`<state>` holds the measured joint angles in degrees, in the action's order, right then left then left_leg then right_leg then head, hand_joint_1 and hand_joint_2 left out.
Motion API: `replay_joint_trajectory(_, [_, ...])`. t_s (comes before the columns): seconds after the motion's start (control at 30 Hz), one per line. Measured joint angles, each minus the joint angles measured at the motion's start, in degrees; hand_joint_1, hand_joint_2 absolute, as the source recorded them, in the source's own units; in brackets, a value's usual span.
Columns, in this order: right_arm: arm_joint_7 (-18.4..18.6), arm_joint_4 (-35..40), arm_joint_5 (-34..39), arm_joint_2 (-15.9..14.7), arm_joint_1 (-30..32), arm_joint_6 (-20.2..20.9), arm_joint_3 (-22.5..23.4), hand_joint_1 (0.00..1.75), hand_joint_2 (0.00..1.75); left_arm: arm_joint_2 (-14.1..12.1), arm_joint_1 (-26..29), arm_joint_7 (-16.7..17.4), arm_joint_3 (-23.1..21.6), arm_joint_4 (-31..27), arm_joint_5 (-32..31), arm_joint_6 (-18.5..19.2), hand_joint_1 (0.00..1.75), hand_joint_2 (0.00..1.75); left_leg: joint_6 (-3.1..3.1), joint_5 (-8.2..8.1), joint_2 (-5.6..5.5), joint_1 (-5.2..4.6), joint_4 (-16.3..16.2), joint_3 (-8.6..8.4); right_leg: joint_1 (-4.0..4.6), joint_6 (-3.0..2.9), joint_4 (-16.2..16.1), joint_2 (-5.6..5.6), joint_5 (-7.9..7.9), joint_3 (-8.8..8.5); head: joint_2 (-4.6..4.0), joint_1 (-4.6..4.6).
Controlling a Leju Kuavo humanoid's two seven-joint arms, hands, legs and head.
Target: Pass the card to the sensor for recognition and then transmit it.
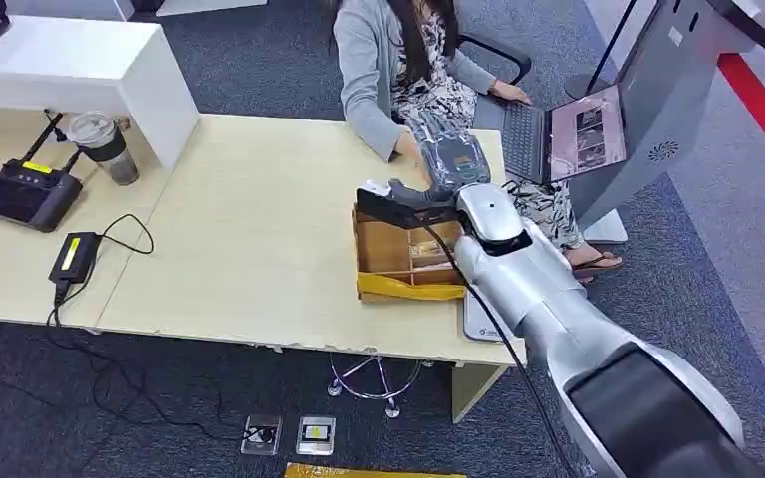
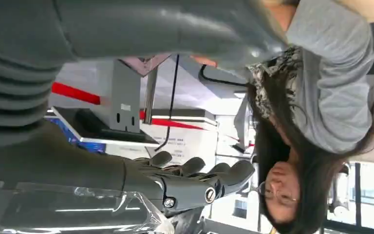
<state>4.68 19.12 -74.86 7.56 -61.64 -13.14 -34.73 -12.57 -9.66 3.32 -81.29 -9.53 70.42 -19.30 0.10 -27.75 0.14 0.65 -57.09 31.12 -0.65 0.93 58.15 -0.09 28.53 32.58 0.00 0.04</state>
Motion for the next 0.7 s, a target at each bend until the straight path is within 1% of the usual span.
replay_joint_trajectory(0.07, [-0.6, 0.0, 0.5, -1.2, -0.6, -0.2, 0.2, 0.0, 0.0, 0.0, 0.0, 0.0, -0.2, 0.0, 0.0, 0.2, 0.0, 0.0, 0.0, 0.0, 0.0, 0.0, 0.0, 0.0, 0.0, 0.0, 0.0, -0.02, 0.0, 0.0, 0.0, 0.0])
replay_joint_trajectory(0.2, [-1.6, 0.0, 5.2, -5.5, -2.2, 1.0, 2.4, 0.0, 0.0, -0.1, 0.0, 0.3, -0.3, 0.0, 0.0, 0.7, 0.0, 0.0, 0.01, 0.0, -0.01, -0.03, 0.0, 0.0, -0.02, 0.01, 0.0, -0.02, 0.0, 0.01, 0.0, 0.0])
replay_joint_trajectory(0.23, [-1.6, 0.0, 6.7, -6.9, -2.6, 1.7, 3.0, 0.0, 0.0, -0.1, 0.0, 0.4, -0.5, 0.0, -0.1, 0.9, 0.0, 0.0, 0.01, -0.01, -0.01, -0.04, -0.1, -0.01, -0.03, 0.01, -0.1, -0.04, -0.01, 0.02, 0.0, -0.02])
replay_joint_trajectory(0.37, [-1.1, -0.2, 13.5, -14.2, -4.3, 5.9, 7.2, 0.0, 0.0, -0.1, 0.2, 0.5, -1.2, 0.0, -0.2, 1.1, 0.0, 0.0, 0.03, -0.02, -0.11, -0.05, -0.1, 0.08, -0.04, 0.02, -0.1, -0.2, -0.01, -0.04, 0.0, 0.02])
replay_joint_trajectory(0.43, [0.9, -0.5, 15.3, -17.7, -4.6, 8.4, 9.5, 0.0, 0.0, -0.1, 0.3, 0.5, -1.2, 0.0, -0.2, 1.1, 0.0, 0.0, 0.04, -0.03, -0.1, -0.07, -0.2, 0.06, -0.06, 0.02, -0.1, -0.17, -0.01, 0.0, 0.0, 0.02])
replay_joint_trajectory(0.5, [3.9, -0.8, 16.7, -20.9, -4.6, 10.9, 11.6, 0.0, 0.0, -0.1, 0.3, 0.5, -1.3, 0.0, -0.1, 1.0, 0.0, 0.0, 0.07, -0.06, -0.05, -0.09, -0.2, 0.07, -0.08, 0.03, -0.1, -0.17, -0.02, 0.01, 0.0, 0.0])
replay_joint_trajectory(0.63, [7.7, -1.4, 19.3, -26.2, -3.5, 12.6, 15.3, 0.0, 0.0, -0.1, 0.3, 0.3, -1.3, 0.0, 0.4, 0.9, 0.0, 0.0, 0.04, -0.1, 0.02, -0.07, -0.1, 0.05, -0.07, 0.03, -0.1, -0.09, -0.02, 0.04, 0.0, -0.02])
replay_joint_trajectory(0.7, [9.6, -1.6, 23.3, -28.6, -2.1, 13.2, 17.7, 0.0, 0.0, -0.2, 0.2, 0.2, -1.3, 0.0, 0.7, 0.9, 0.0, 0.0, 0.04, -0.1, 0.01, -0.02, -0.1, 0.05, -0.02, 0.03, -0.1, -0.08, -0.01, 0.04, 0.0, 0.0])
